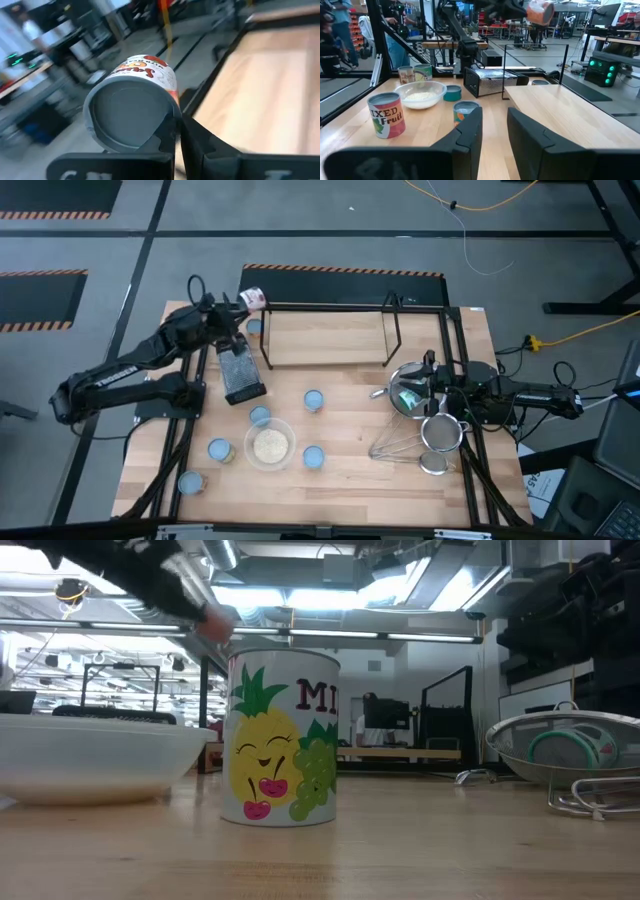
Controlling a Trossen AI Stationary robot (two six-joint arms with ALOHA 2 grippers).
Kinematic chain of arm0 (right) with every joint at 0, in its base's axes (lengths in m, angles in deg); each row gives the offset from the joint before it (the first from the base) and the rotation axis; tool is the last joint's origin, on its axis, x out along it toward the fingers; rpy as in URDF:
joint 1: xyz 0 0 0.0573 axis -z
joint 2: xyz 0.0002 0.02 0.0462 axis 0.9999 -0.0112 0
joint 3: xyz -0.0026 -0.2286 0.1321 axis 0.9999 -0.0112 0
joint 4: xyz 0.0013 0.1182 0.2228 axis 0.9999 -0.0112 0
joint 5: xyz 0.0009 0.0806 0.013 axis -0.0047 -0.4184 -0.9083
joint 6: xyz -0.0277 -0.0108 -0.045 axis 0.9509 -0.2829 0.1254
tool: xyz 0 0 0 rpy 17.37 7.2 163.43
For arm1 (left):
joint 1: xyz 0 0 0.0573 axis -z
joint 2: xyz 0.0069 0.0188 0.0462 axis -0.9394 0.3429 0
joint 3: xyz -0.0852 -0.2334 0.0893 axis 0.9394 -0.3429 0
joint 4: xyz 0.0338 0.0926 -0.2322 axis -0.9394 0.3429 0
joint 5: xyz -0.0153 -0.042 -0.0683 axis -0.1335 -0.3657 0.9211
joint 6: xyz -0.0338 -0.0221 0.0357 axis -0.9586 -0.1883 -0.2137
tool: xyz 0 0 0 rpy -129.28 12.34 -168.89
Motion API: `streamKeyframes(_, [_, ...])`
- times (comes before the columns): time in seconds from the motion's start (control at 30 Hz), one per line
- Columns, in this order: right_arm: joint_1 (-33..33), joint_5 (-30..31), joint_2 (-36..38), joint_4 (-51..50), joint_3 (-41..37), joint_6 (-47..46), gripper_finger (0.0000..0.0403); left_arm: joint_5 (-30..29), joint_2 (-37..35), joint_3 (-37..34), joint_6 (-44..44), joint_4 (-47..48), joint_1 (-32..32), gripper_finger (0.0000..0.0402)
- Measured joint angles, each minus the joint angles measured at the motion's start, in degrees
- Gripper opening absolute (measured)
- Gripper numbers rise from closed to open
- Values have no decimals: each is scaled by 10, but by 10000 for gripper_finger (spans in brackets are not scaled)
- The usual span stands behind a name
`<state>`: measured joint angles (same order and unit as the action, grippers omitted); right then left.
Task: Pick and place cans onto a shelf
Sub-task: Put the orange spaghetti sauce can on the shelf
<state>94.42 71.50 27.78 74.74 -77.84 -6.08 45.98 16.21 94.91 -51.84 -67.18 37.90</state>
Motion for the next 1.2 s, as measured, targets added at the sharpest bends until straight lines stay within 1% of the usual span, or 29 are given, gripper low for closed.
streamKeyframes(0.1, [0,0,0,11,0,0,95,12,3,22,-14,0,39,4])
streamKeyframes(0.27, [0,0,0,26,0,0,95,15,43,78,-15,1,110,4])
streamKeyframes(0.43, [0,0,0,39,0,0,95,15,111,142,-11,3,167,4])
streamKeyframes(0.57, [0,0,0,44,0,0,95,15,177,189,32,7,199,4])
streamKeyframes(0.67, [0,0,0,45,0,0,95,15,229,230,59,17,211,4])
streamKeyframes(0.77, [0,0,0,45,0,-1,95,15,283,279,89,60,213,4])
streamKeyframes(0.93, [0,0,0,45,0,-2,95,14,368,361,120,169,212,4])
streamKeyframes(1.07, [0,0,0,45,0,-2,95,15,431,422,123,276,207,4])
streamKeyframes(1.2, [0,0,0,44,0,-2,95,15,486,465,123,376,194,4])
